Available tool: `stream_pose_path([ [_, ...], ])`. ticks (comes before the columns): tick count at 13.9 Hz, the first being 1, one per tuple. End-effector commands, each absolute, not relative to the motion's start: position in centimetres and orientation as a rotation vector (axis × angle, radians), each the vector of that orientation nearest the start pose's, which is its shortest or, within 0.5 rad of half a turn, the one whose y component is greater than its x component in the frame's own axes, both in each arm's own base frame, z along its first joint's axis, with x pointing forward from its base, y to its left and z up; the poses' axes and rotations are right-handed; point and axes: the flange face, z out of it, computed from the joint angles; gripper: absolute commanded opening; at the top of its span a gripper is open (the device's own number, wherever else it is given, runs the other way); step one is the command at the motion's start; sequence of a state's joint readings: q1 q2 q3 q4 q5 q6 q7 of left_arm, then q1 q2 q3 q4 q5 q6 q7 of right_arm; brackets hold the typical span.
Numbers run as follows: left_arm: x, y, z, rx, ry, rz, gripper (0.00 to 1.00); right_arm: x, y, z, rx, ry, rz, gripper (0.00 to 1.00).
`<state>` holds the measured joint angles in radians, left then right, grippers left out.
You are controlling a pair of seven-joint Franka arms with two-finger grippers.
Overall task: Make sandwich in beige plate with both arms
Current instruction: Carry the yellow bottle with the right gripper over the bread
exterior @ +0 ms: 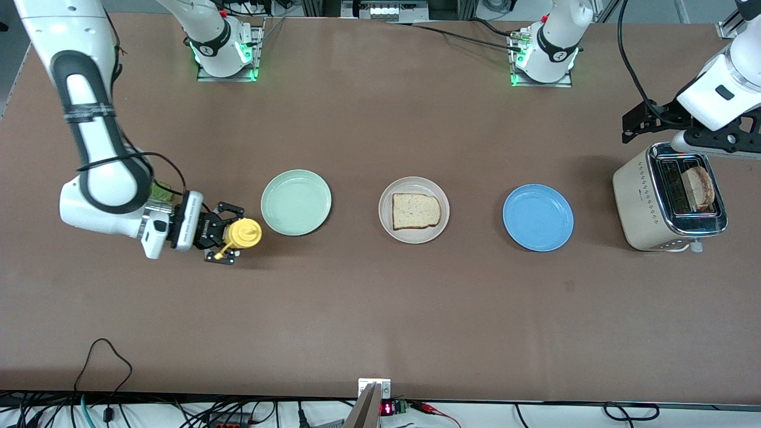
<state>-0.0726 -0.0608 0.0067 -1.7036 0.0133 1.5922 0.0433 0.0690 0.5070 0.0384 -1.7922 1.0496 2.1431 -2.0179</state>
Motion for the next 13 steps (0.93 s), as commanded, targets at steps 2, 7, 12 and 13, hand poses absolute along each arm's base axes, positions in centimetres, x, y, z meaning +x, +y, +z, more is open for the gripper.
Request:
stream_pose_path([
  [2, 53.2, -3.5, 60.0, -3.107, 0.176, 0.071, 1.0, 64.1, 15.9, 31.0, -1.995, -1.705, -0.657, 0.25],
  [7, 53.2, -3.4, 60.0, -3.107, 0.176, 0.071, 1.0, 62.5, 25.2, 33.4, -2.165, -1.873, -0.494, 0.25],
  [12, 53.1, -3.4, 60.1, -3.107, 0.176, 0.071, 1.0, 60.1, 33.8, 34.5, -2.366, -1.981, -0.374, 0.25],
  [13, 53.1, -3.4, 60.1, -3.107, 0.176, 0.071, 1.0, 59.5, 35.6, 34.5, -2.399, -2.008, -0.367, 0.25],
])
